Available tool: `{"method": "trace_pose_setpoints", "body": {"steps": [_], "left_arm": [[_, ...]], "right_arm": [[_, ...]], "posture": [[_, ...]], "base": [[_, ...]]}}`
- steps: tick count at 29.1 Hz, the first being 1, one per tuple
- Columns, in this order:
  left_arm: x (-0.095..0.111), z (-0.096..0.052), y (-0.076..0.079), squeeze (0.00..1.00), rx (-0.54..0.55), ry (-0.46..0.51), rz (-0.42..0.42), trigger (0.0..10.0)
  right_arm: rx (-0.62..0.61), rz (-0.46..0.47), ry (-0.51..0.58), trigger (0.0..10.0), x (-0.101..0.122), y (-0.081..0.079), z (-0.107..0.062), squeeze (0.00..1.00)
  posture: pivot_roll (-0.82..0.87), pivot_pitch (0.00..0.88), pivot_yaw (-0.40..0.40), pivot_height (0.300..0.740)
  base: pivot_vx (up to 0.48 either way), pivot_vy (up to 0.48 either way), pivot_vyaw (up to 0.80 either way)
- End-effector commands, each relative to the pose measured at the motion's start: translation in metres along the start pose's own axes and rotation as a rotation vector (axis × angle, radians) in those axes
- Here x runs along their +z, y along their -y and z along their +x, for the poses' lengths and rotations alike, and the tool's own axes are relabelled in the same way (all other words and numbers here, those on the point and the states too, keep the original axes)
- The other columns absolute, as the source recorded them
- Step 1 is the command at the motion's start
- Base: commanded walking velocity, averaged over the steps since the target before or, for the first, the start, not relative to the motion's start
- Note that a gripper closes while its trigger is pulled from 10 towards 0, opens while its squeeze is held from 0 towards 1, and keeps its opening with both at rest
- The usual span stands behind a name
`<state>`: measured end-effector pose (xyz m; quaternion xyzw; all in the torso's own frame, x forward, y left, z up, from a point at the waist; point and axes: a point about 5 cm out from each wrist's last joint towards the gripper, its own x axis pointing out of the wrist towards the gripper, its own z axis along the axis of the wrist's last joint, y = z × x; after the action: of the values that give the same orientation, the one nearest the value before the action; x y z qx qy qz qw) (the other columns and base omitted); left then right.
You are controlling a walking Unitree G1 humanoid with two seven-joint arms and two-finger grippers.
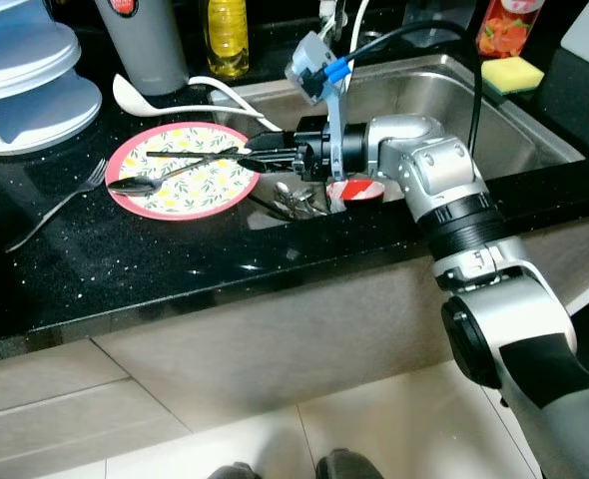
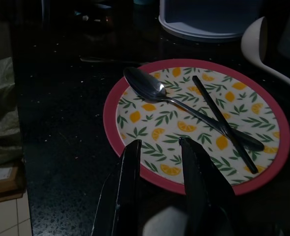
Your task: Kitchen organization
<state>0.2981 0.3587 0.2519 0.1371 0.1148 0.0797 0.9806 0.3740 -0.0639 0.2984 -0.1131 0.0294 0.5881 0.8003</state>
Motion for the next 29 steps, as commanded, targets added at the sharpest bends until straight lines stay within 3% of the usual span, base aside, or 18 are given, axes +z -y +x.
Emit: {"method": "trace_pose_setpoints", "body": {"steps": [1,7,8,13,16,21,22,23,27,28,29], "left_arm": [[-0.005,0.004,0.011,1.00,-0.073,-0.025,-0.047,10.0],[0.000,0.005,0.014,1.00,-0.162,-0.054,-0.108,10.0],[-0.003,0.005,0.013,0.00,-0.187,-0.080,-0.131,10.0],[-0.009,0.006,0.008,0.00,-0.230,-0.125,-0.155,10.0],[-0.026,0.010,0.002,0.00,-0.260,-0.211,-0.109,10.0],[-0.028,0.013,0.002,0.00,-0.252,-0.230,-0.100,10.0],[-0.028,0.014,0.003,0.00,-0.254,-0.230,-0.096,9.4],[-0.029,0.015,0.004,0.00,-0.258,-0.232,-0.094,6.0],[-0.029,0.016,0.006,0.00,-0.271,-0.239,-0.080,6.0],[-0.031,0.016,0.007,0.00,-0.280,-0.250,-0.075,0.5],[-0.034,0.017,0.010,0.00,-0.303,-0.271,-0.073,0.0]], "right_arm": [[-0.001,-0.020,-0.009,10.0,0.004,0.000,0.000,0.00],[-0.012,-0.015,-0.012,10.0,0.001,0.002,-0.004,0.00],[-0.013,-0.014,-0.011,10.0,0.001,0.002,-0.004,0.00],[-0.015,-0.013,-0.012,10.0,0.001,0.003,-0.004,0.00],[-0.018,-0.012,-0.016,10.0,0.000,0.003,-0.007,0.00],[-0.024,-0.005,-0.016,10.0,0.000,0.003,-0.010,0.00],[-0.027,-0.001,-0.017,10.0,-0.001,0.003,-0.010,0.00],[-0.029,0.002,-0.019,10.0,-0.002,0.003,-0.011,0.00],[-0.030,0.005,-0.022,10.0,-0.003,0.003,-0.011,0.00],[-0.031,0.007,-0.023,10.0,-0.003,0.003,-0.012,0.00],[-0.033,0.010,-0.026,10.0,-0.004,0.003,-0.012,0.00]], "posture": [[0.02,0.129,0.040,0.740],[0.02,0.127,0.054,0.740],[0.02,0.126,0.055,0.740],[0.02,0.130,0.058,0.740],[0.02,0.143,0.060,0.740],[0.01,0.157,0.063,0.740],[0.01,0.160,0.064,0.740],[0.01,0.164,0.063,0.740],[0.01,0.167,0.064,0.740],[0.00,0.174,0.066,0.740],[0.00,0.177,0.066,0.740]], "base": [[0.000,0.000,0.00],[0.000,0.000,0.00],[0.000,0.000,0.00],[0.000,0.000,0.00],[0.000,0.000,0.00],[0.000,0.000,0.00],[0.000,0.000,0.00],[0.000,0.000,0.00],[0.000,0.000,0.00],[0.000,0.000,0.00],[0.000,0.000,0.00]]}}
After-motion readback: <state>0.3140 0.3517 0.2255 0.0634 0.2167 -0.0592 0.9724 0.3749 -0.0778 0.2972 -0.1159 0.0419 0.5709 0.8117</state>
